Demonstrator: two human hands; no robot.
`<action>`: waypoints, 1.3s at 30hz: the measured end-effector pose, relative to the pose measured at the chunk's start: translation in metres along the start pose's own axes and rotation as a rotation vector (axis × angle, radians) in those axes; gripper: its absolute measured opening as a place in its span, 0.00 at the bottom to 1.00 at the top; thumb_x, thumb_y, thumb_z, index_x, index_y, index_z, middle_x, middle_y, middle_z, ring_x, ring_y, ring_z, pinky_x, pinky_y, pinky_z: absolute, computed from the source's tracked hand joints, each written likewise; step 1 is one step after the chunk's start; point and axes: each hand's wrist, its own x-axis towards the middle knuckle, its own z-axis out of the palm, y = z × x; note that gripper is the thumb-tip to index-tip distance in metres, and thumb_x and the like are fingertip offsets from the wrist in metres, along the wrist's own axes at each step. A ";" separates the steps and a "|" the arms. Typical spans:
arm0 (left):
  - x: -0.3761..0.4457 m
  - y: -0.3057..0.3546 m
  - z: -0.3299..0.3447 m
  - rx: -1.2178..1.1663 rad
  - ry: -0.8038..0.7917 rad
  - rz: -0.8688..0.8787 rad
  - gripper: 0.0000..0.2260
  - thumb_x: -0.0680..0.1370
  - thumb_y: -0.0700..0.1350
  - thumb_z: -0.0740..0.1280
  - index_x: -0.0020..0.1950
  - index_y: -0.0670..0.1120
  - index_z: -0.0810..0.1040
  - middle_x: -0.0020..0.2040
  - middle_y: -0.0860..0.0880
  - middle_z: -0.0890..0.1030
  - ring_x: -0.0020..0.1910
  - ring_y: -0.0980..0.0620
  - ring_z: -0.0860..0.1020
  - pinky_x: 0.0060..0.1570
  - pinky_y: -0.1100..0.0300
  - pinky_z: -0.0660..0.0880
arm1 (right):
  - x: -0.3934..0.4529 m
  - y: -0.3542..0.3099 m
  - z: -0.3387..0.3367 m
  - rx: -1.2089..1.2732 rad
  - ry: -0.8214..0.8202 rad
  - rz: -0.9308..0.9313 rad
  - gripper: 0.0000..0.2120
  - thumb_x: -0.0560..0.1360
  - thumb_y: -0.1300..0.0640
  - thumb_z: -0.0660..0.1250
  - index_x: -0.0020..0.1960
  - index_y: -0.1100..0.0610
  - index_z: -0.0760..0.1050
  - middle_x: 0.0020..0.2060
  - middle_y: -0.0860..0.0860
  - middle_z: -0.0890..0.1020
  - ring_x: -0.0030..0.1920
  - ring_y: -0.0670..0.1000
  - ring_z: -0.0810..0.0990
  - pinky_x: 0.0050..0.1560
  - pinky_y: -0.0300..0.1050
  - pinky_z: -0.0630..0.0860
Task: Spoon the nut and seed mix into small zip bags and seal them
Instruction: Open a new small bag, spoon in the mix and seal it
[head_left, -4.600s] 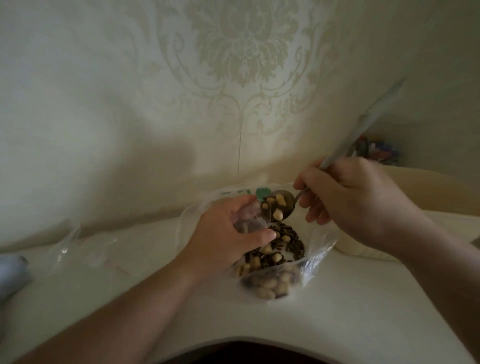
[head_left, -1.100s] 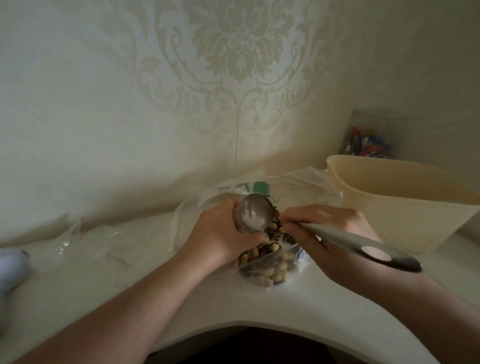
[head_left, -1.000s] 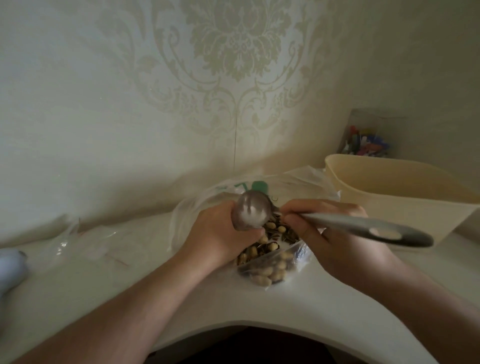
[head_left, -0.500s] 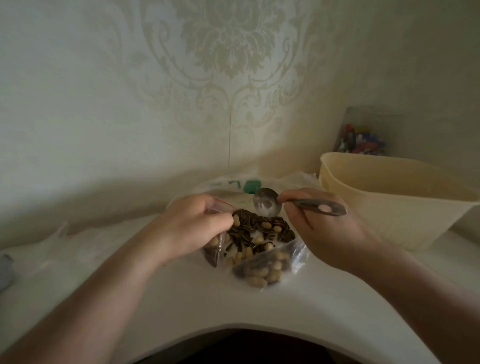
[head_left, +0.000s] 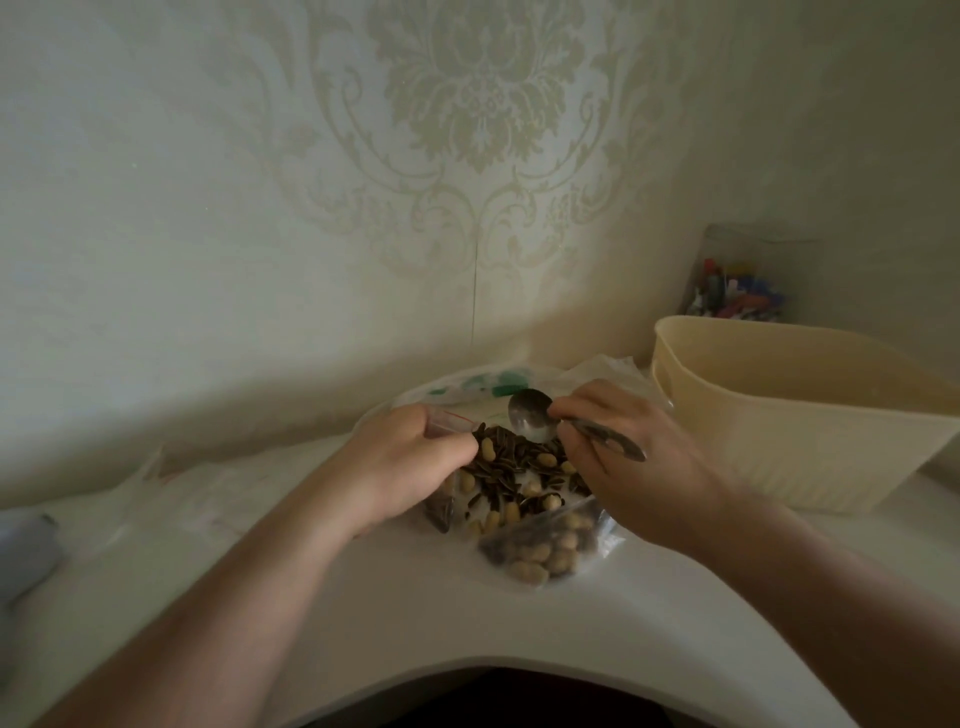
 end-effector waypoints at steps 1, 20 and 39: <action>0.001 0.000 0.000 0.003 0.004 -0.006 0.11 0.68 0.56 0.64 0.40 0.51 0.80 0.41 0.48 0.82 0.43 0.47 0.79 0.50 0.51 0.76 | 0.000 0.003 0.001 0.008 0.022 0.004 0.12 0.85 0.54 0.61 0.61 0.53 0.82 0.52 0.46 0.80 0.46 0.45 0.80 0.47 0.37 0.77; 0.025 -0.009 0.042 -0.739 0.105 -0.079 0.19 0.69 0.48 0.72 0.58 0.43 0.84 0.48 0.41 0.85 0.52 0.37 0.83 0.47 0.48 0.76 | -0.001 -0.008 0.033 0.272 0.112 0.372 0.07 0.83 0.57 0.63 0.50 0.49 0.79 0.38 0.47 0.83 0.40 0.45 0.82 0.43 0.48 0.81; 0.013 -0.012 0.035 -0.019 0.215 0.178 0.05 0.75 0.50 0.71 0.50 0.58 0.81 0.45 0.60 0.83 0.45 0.66 0.78 0.40 0.68 0.70 | 0.018 -0.006 -0.039 0.417 0.203 0.429 0.09 0.84 0.52 0.65 0.48 0.52 0.81 0.38 0.46 0.88 0.39 0.44 0.87 0.49 0.50 0.86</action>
